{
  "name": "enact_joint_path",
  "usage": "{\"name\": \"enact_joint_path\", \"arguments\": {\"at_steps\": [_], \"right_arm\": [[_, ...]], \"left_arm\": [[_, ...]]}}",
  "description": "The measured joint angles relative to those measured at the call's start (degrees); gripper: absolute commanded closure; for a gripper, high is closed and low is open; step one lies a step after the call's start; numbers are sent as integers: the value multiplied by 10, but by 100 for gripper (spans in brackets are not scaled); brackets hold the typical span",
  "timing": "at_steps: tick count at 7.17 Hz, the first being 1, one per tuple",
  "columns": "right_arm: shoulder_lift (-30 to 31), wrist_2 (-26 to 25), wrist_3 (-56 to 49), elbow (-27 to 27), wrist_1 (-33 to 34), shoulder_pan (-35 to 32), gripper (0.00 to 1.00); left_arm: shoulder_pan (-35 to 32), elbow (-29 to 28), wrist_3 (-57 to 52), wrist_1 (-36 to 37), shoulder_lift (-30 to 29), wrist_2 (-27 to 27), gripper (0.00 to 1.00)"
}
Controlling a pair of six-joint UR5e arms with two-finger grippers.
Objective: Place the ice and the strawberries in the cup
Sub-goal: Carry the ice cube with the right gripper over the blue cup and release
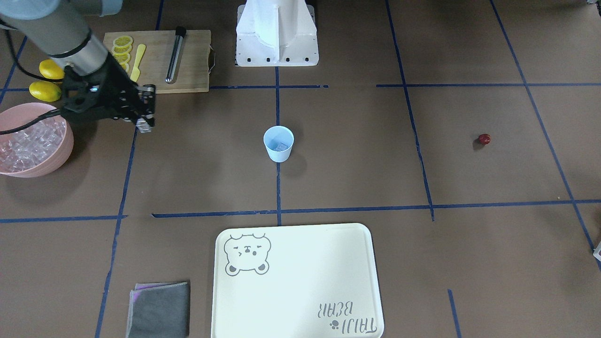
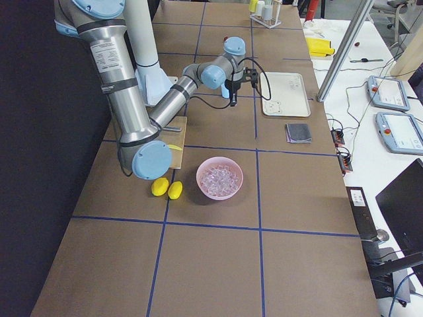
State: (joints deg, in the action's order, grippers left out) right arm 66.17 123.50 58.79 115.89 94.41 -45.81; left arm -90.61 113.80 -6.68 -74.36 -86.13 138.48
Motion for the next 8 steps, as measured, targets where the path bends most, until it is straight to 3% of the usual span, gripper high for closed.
{"name": "enact_joint_path", "arguments": {"at_steps": [3, 6, 7, 8], "right_arm": [[-138, -61, 177, -84, -5, 87, 100], [-180, -109, 247, -187, -104, 141, 96], [-183, -113, 253, -202, -117, 148, 77], [-183, -115, 253, -211, -121, 153, 39]], "left_arm": [[0, 0, 0, 0, 0, 0, 0], [0, 1, 0, 0, 0, 0, 0], [0, 2, 0, 0, 0, 0, 0], [0, 2, 0, 0, 0, 0, 0]]}}
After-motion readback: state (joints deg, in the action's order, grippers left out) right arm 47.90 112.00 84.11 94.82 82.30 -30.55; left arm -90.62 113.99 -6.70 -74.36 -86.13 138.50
